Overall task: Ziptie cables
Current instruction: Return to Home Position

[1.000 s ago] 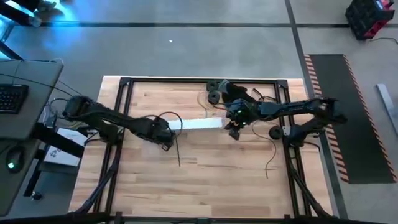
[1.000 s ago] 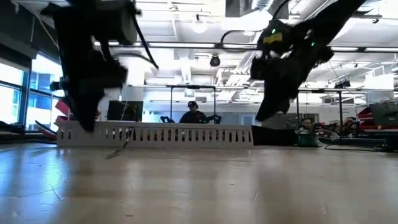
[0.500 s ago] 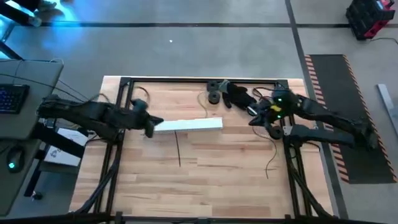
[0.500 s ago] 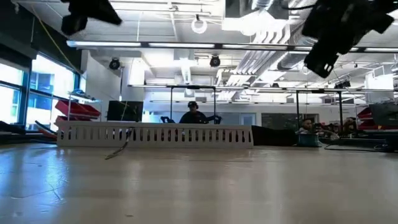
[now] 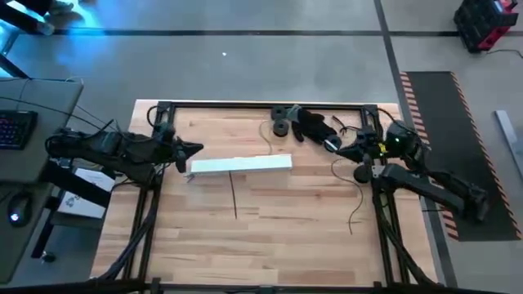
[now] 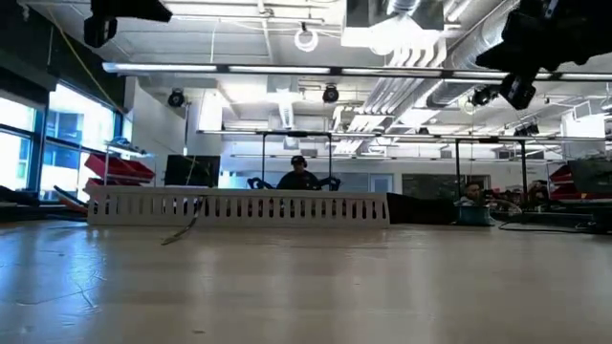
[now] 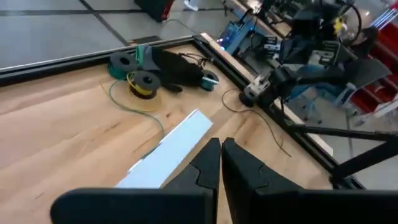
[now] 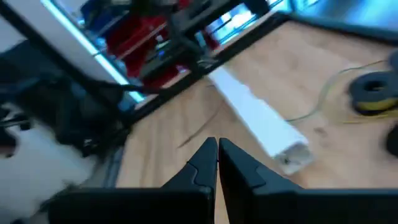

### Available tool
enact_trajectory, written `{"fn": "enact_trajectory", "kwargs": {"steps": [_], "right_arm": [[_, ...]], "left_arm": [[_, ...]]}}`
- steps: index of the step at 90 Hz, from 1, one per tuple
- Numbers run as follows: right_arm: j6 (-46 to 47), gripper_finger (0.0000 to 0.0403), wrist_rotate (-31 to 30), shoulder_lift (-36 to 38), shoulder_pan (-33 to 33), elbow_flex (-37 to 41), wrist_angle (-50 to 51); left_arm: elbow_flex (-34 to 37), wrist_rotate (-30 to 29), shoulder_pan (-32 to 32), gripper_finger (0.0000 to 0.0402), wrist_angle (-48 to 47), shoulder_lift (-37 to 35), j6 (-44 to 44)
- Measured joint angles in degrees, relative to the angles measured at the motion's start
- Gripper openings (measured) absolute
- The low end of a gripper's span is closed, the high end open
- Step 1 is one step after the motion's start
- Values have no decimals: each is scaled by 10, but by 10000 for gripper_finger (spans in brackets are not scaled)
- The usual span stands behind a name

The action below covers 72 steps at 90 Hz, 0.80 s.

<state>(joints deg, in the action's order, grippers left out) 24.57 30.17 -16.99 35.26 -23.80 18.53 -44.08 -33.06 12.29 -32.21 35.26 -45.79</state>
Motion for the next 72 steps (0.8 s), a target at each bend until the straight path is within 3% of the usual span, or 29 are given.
{"fn": "enact_trajectory", "kwargs": {"steps": [16,24,48,62,72], "right_arm": [[10,0,-142,77,-32,43,-61],[20,0,-184,113,-49,85,-108],[65,0,-241,168,-83,202,-205],[64,0,-252,162,-83,224,-211],[72,0,-230,162,-83,232,-202]], "left_arm": [[45,4,0,0,61,-10,-9],[62,5,0,0,98,-11,6],[133,20,-6,0,173,-23,42],[192,49,-50,0,258,-44,70],[245,100,-93,0,331,-64,89]]}}
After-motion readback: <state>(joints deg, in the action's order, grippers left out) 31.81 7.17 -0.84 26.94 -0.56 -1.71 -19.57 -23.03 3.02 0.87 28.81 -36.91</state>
